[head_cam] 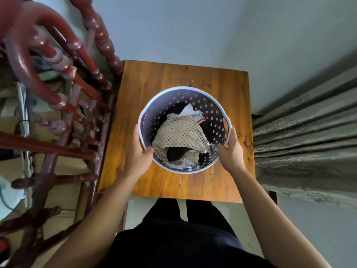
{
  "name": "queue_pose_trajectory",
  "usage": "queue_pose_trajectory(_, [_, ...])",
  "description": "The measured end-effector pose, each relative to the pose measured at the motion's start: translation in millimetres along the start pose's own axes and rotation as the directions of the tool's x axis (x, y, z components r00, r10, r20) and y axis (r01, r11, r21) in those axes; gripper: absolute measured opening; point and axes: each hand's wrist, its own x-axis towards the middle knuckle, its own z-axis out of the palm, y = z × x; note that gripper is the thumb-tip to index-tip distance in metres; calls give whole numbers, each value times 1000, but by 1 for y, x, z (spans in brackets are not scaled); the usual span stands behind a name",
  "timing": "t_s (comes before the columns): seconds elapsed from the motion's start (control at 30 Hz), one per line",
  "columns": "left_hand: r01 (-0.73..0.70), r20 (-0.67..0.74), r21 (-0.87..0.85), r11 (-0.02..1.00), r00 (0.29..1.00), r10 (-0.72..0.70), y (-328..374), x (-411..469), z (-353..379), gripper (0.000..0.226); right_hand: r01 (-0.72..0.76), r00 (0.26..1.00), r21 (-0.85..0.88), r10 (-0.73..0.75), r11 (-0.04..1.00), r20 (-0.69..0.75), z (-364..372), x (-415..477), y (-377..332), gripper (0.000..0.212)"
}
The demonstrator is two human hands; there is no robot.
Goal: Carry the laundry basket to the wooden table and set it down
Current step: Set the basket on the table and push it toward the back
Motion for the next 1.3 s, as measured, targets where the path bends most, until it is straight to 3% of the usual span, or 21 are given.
queue_pose_trajectory(0.13, [32,-10,102,994,999,-31,2,-18,22,90,36,990,-144,-16,989,142,-15,8,19,78])
queue_pose_trajectory(0.27, [309,-122,50,950,946,-302,-5,-29,57,100,203,955,-218,-144,954,259,-26,10,38,88])
queue_pose_trajectory(0.37, [448,-235,-97,889,858,-458,-3,-33,82,78,333,911,-240,-245,912,333,-34,5,42,96])
queue_pose_trajectory(0.43, [481,-297,-56,875,829,-475,-5,-28,87,58,389,887,-240,-292,889,359,-37,7,46,101])
queue_pose_trajectory(0.5, [500,-319,-12,866,819,-477,-12,-20,84,54,438,864,-238,-332,867,380,-38,14,48,109])
queue_pose_trajectory(0.63, [450,-323,62,891,854,-409,-13,2,69,45,447,851,-233,-331,864,408,-33,31,41,130])
queue_pose_trajectory(0.77, [411,-313,113,904,879,-360,-8,34,46,43,352,880,-154,-271,923,390,-25,42,25,150])
queue_pose_trajectory(0.97, [343,-265,279,897,925,-271,13,104,3,50,372,885,-296,-240,880,400,-1,61,-12,149])
queue_pose_trajectory(1.07, [307,-244,239,921,937,-249,26,142,-15,63,334,912,-340,-210,879,352,24,68,-31,147])
queue_pose_trajectory(1.2, [232,-236,58,971,948,-213,34,171,-33,80,253,954,-380,-165,890,249,63,86,-63,144])
queue_pose_trajectory(1.3, [130,-192,21,991,974,-123,21,200,-57,75,261,957,-389,-184,884,223,124,122,-111,142])
